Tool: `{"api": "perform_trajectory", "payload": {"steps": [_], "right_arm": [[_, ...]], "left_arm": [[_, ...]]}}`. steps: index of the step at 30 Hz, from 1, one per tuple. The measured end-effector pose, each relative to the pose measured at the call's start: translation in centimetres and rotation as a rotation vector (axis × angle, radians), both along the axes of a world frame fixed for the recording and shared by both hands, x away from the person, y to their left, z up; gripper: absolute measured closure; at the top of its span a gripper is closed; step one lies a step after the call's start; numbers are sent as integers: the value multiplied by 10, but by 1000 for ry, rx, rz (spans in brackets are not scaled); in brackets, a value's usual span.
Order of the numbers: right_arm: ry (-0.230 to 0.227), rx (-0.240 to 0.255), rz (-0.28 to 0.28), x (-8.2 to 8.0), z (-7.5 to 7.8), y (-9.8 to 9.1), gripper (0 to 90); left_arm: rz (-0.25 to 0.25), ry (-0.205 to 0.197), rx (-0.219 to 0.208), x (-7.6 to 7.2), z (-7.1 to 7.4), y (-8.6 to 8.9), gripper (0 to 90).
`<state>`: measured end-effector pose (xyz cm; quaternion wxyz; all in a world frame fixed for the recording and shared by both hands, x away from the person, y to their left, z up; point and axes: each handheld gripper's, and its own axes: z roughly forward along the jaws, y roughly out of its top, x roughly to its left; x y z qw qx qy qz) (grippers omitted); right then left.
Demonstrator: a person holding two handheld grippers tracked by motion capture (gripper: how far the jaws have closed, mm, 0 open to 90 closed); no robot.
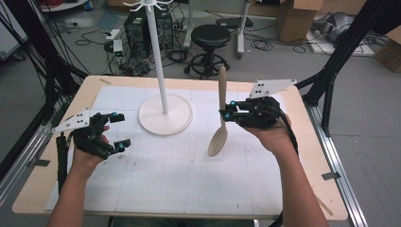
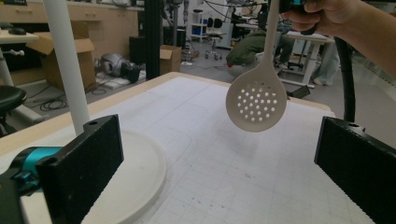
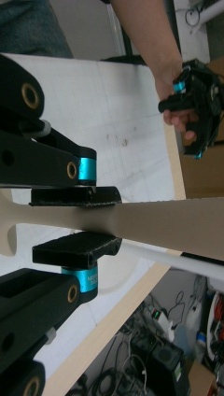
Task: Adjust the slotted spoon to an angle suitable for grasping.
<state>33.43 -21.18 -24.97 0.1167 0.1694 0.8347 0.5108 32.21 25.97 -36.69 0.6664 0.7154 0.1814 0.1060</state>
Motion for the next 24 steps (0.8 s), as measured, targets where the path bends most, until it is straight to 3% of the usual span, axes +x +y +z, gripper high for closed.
{"api": "perform_trajectory", "payload": {"steps": [3,15,24], "right_arm": [[-8,-12,24,-2,-2,4,758],[-21,23,121,-3,-5,16,758],[-13,30,135,2,-7,21,758]], "left_arm": [[-5,7,-6,1,1,0,17],[-50,-22,11,3,41,-17,17],[-71,-38,36,7,54,-26,17]]}}
